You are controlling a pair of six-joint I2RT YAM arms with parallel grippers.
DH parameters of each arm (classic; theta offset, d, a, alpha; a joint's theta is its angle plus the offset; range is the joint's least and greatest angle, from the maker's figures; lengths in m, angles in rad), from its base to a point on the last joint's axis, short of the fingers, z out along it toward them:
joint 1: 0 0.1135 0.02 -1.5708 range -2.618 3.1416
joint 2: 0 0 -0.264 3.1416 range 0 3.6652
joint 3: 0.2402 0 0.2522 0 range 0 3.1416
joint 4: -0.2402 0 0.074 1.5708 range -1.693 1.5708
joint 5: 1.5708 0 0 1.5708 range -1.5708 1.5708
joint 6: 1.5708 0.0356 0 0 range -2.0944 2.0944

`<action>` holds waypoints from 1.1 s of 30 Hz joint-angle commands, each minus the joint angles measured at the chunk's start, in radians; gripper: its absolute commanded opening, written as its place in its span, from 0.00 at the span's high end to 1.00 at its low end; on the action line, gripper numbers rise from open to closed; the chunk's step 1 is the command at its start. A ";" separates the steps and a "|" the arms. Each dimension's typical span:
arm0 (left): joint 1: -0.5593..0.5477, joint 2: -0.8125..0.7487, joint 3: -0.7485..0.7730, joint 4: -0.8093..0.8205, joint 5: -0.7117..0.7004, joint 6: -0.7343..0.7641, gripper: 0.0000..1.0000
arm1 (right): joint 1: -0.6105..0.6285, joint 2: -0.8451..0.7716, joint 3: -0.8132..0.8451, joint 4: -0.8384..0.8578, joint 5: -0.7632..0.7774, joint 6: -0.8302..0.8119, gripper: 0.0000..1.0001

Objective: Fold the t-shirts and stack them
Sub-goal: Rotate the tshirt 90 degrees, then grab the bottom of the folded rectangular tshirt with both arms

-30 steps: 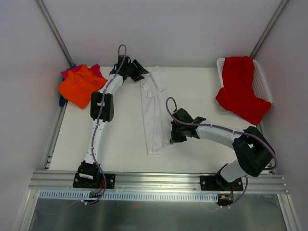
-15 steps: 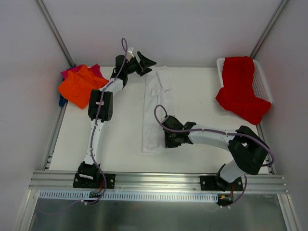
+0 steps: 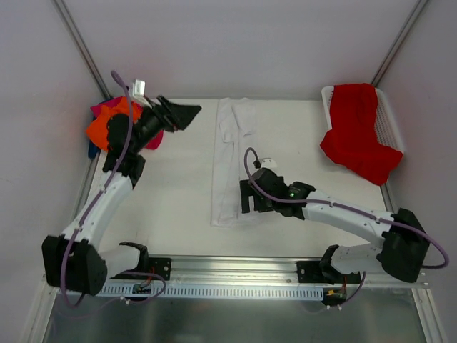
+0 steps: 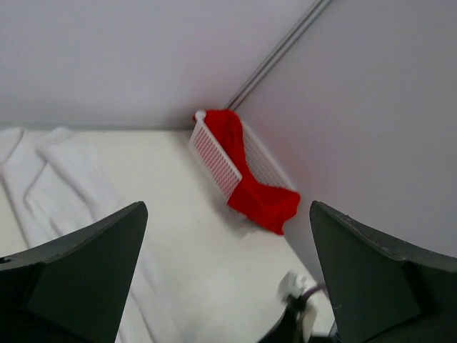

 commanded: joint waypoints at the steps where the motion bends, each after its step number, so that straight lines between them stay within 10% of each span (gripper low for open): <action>1: -0.059 -0.133 -0.244 -0.313 -0.251 0.171 0.01 | -0.023 -0.147 -0.003 -0.054 0.115 -0.046 0.01; 9: -0.166 -0.390 -0.629 -0.419 -0.311 0.041 0.01 | -0.164 -0.330 -0.277 0.080 -0.001 -0.001 0.01; 12: -0.211 -0.413 -0.703 -0.407 -0.325 0.019 0.01 | -0.216 -0.405 -0.411 0.198 -0.122 0.040 0.21; 15: -0.232 -0.370 -0.746 -0.384 -0.303 0.001 0.01 | -0.304 -0.417 -0.533 0.394 -0.323 0.089 0.22; 33: -0.548 0.145 -0.804 0.058 -0.214 -0.274 0.01 | -0.316 -0.063 -0.540 0.687 -0.440 0.170 0.24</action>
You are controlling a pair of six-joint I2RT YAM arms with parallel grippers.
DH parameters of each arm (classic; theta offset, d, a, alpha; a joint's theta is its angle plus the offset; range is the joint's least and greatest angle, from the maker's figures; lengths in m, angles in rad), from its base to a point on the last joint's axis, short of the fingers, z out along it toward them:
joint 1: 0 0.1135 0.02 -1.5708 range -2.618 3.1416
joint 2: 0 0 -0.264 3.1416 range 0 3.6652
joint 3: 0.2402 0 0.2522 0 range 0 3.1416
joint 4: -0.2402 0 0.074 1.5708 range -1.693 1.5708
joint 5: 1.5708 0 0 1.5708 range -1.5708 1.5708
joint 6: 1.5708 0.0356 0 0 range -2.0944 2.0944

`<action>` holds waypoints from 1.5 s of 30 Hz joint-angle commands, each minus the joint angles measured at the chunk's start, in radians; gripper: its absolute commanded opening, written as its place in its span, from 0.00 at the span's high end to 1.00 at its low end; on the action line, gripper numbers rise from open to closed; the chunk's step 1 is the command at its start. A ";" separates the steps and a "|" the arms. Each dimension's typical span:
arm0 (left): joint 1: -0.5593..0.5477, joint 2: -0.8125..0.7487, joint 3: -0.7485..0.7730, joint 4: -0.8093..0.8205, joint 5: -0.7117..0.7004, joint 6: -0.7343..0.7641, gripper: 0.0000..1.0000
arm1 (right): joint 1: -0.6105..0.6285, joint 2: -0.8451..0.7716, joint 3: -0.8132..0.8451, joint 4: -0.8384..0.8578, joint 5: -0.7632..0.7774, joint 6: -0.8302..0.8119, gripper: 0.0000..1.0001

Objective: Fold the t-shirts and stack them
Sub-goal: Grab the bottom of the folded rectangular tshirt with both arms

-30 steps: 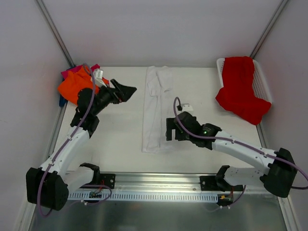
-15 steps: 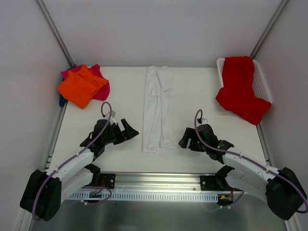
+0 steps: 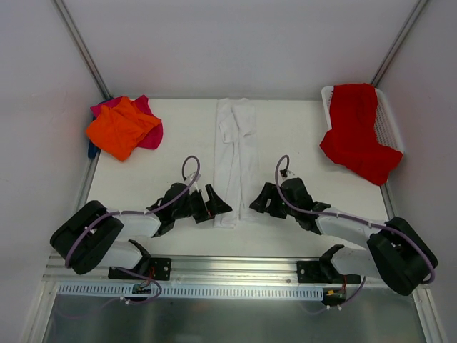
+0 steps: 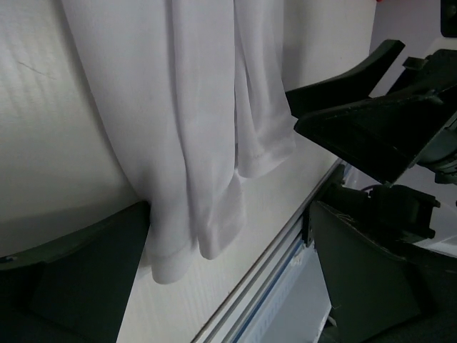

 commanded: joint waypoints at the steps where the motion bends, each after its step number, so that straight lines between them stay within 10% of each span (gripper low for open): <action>1: -0.055 0.086 -0.010 -0.039 -0.020 -0.075 0.01 | -0.002 0.092 -0.032 0.035 -0.063 0.048 0.31; 5: -0.081 0.100 -0.007 -0.042 -0.021 -0.100 0.01 | 0.001 0.146 -0.035 0.078 -0.092 0.069 0.64; 17: -0.130 -0.129 -0.021 -0.335 -0.107 -0.117 0.03 | 0.002 0.120 -0.106 0.044 -0.060 0.068 0.87; 20: -0.142 -0.211 -0.026 -0.436 -0.152 -0.123 0.22 | 0.004 0.112 -0.111 0.036 -0.051 0.069 1.00; 26: -0.149 -0.242 -0.030 -0.481 -0.204 -0.125 0.56 | 0.005 0.122 -0.106 0.044 -0.054 0.072 0.99; 41: -0.158 -0.084 0.045 -0.472 -0.229 -0.086 0.63 | 0.034 0.126 -0.106 0.047 -0.049 0.083 0.99; 45: -0.158 -0.085 0.045 -0.472 -0.232 -0.085 0.91 | 0.039 0.132 -0.104 0.052 -0.046 0.089 1.00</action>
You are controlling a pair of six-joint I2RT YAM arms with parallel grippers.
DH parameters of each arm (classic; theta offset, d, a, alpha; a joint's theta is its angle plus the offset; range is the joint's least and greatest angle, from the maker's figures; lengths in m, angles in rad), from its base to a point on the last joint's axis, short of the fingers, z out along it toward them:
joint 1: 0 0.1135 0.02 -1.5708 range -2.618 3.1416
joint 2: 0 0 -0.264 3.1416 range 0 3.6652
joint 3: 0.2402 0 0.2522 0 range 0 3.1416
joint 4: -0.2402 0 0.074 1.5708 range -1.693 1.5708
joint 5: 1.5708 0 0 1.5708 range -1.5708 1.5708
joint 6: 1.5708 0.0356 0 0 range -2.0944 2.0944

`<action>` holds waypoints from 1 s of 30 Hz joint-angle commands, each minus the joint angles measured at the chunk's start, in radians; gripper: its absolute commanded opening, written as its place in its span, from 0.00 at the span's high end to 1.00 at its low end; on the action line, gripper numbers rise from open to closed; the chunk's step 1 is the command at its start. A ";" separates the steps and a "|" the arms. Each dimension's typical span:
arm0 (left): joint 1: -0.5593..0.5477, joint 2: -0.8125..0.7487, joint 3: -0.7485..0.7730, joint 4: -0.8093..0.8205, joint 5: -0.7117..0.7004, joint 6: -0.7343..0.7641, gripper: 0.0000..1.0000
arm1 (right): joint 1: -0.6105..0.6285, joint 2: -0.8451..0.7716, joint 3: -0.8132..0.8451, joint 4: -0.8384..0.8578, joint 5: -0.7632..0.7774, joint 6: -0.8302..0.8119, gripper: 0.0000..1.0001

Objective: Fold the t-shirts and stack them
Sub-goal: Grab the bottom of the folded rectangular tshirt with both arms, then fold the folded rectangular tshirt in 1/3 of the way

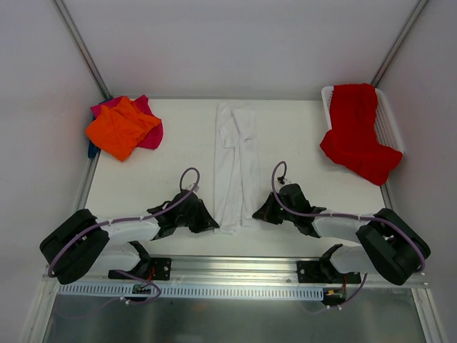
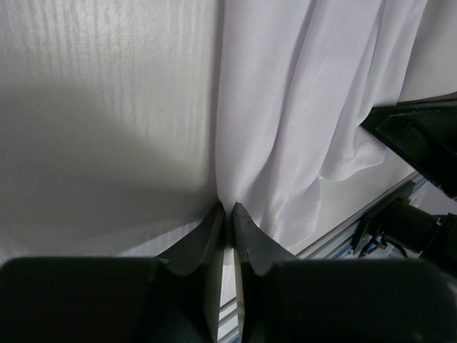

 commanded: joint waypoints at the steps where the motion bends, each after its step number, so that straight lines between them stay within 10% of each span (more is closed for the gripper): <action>1: -0.014 0.017 -0.004 -0.072 -0.048 0.034 0.96 | 0.016 0.030 -0.034 -0.106 0.034 -0.008 0.99; 17: -0.012 -0.094 0.092 -0.218 -0.077 0.092 1.00 | 0.110 -0.129 0.132 -0.544 0.151 0.019 1.00; 30: 0.053 0.110 0.368 -0.253 -0.001 0.194 1.00 | 0.088 0.064 0.411 -0.701 0.158 -0.106 0.99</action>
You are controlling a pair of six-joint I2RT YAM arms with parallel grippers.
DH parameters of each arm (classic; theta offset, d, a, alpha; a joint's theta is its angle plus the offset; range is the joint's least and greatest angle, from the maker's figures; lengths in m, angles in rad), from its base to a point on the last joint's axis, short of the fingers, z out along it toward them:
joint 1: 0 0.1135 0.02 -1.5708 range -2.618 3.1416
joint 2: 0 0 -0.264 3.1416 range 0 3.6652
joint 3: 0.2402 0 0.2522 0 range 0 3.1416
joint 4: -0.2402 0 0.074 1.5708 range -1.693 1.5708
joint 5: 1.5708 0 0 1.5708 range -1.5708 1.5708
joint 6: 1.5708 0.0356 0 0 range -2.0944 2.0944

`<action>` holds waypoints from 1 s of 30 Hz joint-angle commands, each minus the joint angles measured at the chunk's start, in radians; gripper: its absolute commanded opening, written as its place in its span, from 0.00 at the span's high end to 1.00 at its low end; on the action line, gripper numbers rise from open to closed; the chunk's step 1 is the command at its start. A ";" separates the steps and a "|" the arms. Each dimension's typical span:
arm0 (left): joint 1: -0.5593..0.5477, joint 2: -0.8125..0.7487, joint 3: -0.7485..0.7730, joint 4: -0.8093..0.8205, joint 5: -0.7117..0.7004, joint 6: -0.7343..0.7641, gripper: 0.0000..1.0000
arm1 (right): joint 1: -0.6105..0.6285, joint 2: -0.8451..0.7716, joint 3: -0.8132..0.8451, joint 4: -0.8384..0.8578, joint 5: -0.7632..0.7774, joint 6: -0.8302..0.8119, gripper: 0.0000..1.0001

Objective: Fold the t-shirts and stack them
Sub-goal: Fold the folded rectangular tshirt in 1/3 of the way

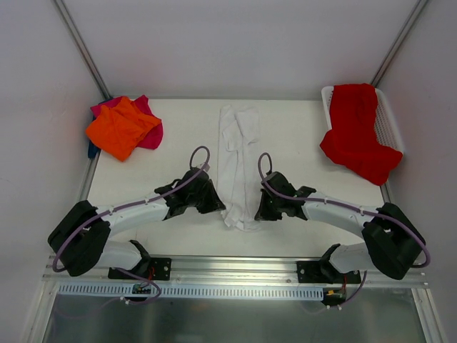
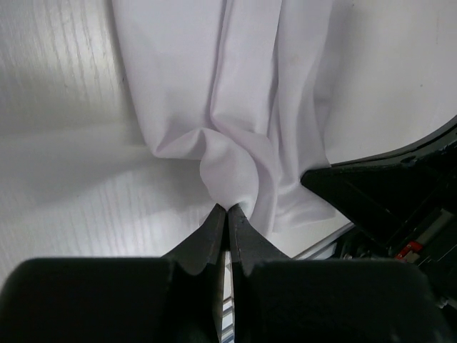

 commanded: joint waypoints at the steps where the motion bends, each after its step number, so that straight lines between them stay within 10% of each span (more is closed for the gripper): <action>1: 0.034 0.046 0.087 -0.015 0.043 0.044 1.00 | -0.020 0.038 0.093 -0.068 0.010 -0.055 0.99; 30: 0.314 0.343 0.459 -0.015 0.129 0.127 1.00 | -0.231 0.371 0.518 -0.128 -0.029 -0.219 1.00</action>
